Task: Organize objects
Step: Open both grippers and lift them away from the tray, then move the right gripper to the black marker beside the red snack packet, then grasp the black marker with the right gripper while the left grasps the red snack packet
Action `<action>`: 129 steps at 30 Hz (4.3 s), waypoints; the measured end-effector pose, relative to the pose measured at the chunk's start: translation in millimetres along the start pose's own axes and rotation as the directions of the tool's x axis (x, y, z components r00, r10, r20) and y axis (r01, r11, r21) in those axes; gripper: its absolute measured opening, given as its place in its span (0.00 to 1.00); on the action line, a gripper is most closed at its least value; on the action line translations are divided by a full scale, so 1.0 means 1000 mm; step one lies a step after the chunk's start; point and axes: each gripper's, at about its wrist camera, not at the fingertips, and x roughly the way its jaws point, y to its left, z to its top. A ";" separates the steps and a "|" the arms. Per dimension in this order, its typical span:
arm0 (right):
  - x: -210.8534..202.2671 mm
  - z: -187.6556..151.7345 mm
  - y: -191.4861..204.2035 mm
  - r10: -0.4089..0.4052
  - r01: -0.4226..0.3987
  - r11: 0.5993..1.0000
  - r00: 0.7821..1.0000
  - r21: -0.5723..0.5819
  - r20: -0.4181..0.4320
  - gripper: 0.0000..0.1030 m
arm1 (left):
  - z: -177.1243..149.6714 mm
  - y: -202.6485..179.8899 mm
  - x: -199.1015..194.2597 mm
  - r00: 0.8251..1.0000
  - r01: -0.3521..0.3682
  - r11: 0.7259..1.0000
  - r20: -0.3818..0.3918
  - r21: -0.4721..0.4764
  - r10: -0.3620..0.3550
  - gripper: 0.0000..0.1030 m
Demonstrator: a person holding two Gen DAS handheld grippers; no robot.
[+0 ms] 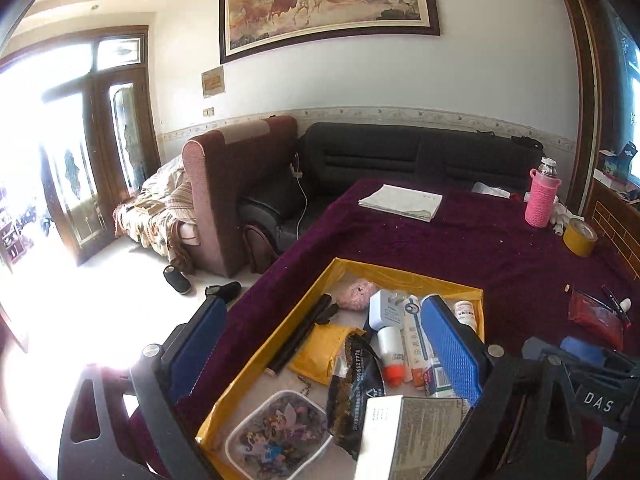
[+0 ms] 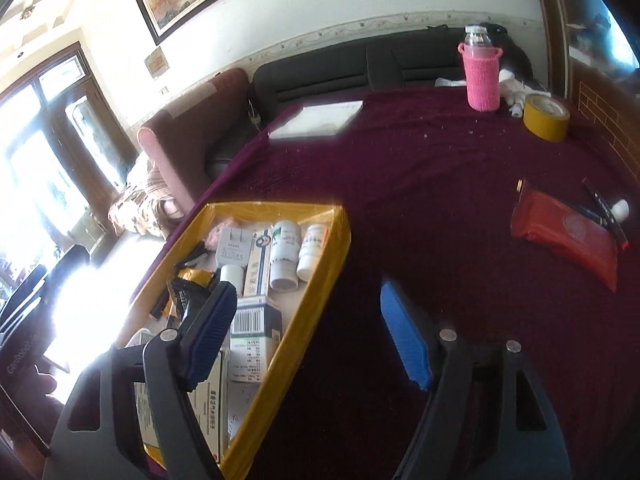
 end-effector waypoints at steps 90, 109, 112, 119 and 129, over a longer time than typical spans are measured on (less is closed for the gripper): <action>0.070 0.097 -0.232 -0.432 0.392 0.901 0.847 -0.183 -0.310 0.78 | -0.053 -0.145 0.000 0.861 0.454 0.888 -0.293 0.075 -0.416 0.93; -0.003 0.027 -0.274 -0.220 0.277 0.957 0.885 0.083 -0.411 0.12 | -0.049 -0.271 0.039 0.789 0.564 0.802 -0.414 0.196 -0.454 0.92; -0.017 0.012 -0.278 -0.186 0.246 0.963 0.901 0.107 -0.392 0.12 | -0.053 -0.299 0.064 0.798 0.536 0.813 -0.451 0.226 -0.400 0.92; -0.034 -0.001 -0.288 -0.115 0.184 0.968 0.929 0.170 -0.350 0.12 | -0.084 -0.351 0.084 0.760 0.570 0.769 -0.542 0.289 -0.359 0.92; -0.029 -0.006 -0.297 -0.024 0.108 0.953 0.959 0.284 -0.284 0.12 | -0.078 -0.350 0.089 0.709 0.641 0.740 -0.528 0.205 -0.468 0.43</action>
